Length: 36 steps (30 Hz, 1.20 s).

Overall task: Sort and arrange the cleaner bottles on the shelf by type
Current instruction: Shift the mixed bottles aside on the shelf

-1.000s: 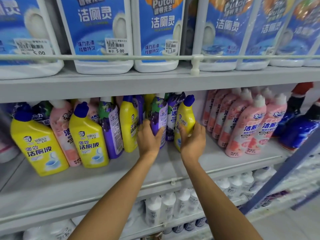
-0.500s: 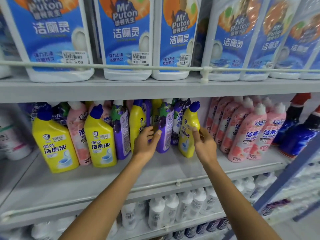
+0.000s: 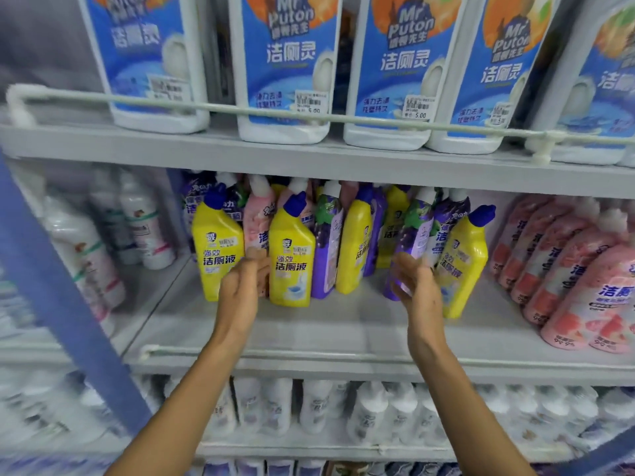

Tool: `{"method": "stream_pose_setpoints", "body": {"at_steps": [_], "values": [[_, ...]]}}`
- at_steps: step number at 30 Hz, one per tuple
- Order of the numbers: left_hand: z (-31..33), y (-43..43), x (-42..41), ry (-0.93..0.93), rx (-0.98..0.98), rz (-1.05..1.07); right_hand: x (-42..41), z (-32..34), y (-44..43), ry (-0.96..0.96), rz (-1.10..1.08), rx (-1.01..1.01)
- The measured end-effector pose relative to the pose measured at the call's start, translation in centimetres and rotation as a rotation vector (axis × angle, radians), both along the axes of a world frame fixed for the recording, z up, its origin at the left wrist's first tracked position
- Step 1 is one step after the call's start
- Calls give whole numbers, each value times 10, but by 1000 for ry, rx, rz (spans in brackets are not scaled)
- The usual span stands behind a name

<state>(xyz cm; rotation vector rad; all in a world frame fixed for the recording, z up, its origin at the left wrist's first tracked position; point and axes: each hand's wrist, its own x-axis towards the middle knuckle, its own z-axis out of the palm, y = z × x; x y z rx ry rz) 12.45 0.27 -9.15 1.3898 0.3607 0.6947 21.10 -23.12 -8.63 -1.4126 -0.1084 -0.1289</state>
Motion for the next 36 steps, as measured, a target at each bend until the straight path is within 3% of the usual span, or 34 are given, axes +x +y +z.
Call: {"method": "stream_pose_setpoints", "body": {"at_steps": [7,10,16,19,27,32,36], "values": [[21,24,15,-11,130,106,24,31,84,-234,159,-202],[31,9,23,-49,187,40,38,48,104,-379,5,-334],[11,8,43,24,453,171,58,37,128,-470,-220,-665],[-3,10,49,99,524,175,59,34,129,-473,-249,-672],[-9,6,41,26,414,35,61,39,99,-524,-126,-683],[-14,3,30,68,375,35,33,47,54,-444,-20,-686],[-14,-5,30,150,363,-164,6,54,13,-467,-44,-675]]}}
